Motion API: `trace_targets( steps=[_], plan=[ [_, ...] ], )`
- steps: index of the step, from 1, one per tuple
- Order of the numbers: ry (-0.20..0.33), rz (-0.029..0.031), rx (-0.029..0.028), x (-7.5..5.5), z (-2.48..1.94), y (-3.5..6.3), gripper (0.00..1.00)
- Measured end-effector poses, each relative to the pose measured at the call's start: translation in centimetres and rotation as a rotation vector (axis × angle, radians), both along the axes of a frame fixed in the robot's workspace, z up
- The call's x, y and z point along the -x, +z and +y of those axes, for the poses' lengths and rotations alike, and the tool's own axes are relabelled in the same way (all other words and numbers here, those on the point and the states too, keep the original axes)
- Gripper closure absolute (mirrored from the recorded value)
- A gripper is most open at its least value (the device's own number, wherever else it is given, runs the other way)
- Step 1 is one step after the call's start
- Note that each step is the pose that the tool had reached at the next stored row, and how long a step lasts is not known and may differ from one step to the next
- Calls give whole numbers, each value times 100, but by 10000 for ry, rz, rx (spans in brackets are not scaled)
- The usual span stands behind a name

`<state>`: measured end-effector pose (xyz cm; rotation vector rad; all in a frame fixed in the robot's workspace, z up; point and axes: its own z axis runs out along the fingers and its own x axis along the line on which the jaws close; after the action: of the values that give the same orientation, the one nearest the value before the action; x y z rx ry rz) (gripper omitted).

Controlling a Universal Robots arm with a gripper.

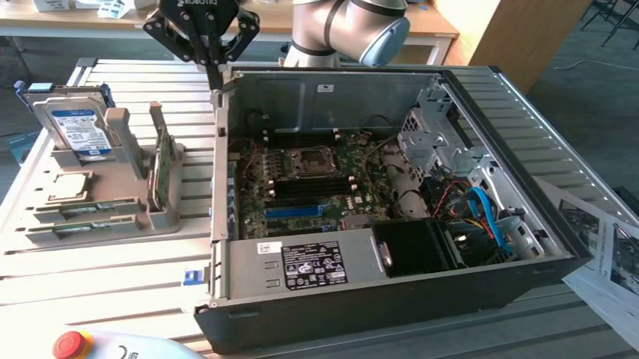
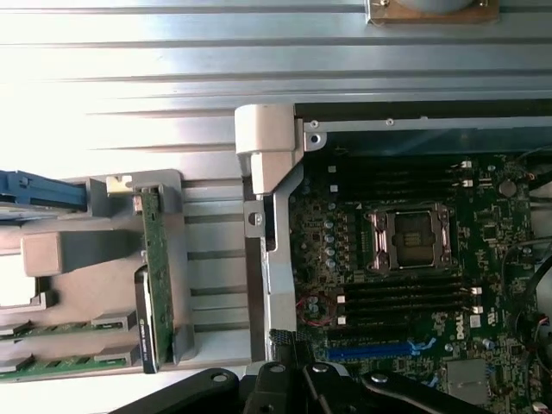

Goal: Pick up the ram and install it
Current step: 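Reach for the ram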

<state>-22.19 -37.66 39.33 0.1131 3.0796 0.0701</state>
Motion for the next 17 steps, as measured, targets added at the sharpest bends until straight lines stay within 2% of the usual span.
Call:
trace_targets(
  steps=[17],
  plan=[
    [7, -136, 0, 258, 74, 0, 89]
  ],
)
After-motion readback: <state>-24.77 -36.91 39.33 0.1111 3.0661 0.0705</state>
